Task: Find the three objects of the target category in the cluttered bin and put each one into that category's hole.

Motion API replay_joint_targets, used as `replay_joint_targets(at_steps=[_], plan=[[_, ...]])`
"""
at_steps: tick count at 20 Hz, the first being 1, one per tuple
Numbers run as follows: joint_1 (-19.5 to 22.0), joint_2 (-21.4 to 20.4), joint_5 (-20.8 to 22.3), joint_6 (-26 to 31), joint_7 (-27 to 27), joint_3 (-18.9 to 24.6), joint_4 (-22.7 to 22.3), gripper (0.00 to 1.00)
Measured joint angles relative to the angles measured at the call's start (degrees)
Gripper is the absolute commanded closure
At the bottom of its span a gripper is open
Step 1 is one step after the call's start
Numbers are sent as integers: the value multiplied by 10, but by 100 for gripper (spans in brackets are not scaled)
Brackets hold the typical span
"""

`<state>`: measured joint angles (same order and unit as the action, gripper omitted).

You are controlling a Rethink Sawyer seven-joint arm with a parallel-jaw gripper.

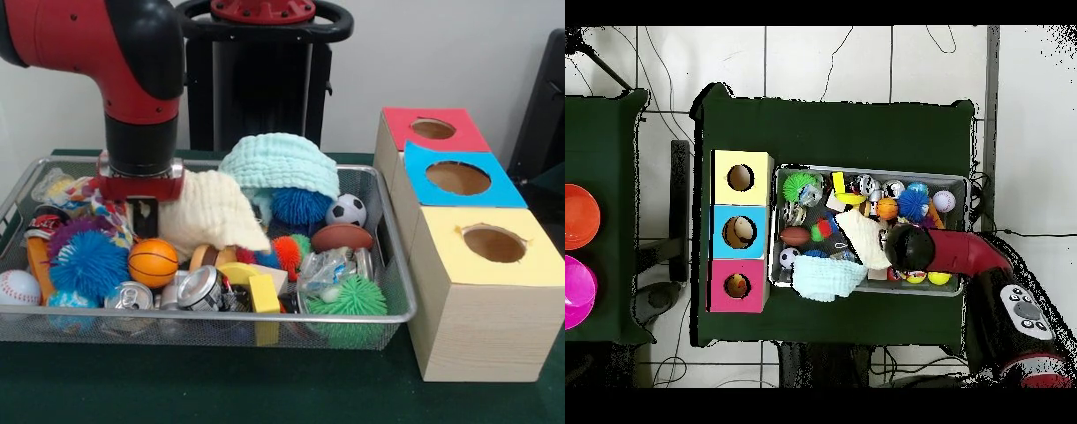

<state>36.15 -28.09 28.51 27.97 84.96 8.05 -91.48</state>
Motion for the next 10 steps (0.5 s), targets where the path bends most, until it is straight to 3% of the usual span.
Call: replay_joint_targets(at_steps=[10], plan=[[40,-35,25,54,0,-1,2,100]])
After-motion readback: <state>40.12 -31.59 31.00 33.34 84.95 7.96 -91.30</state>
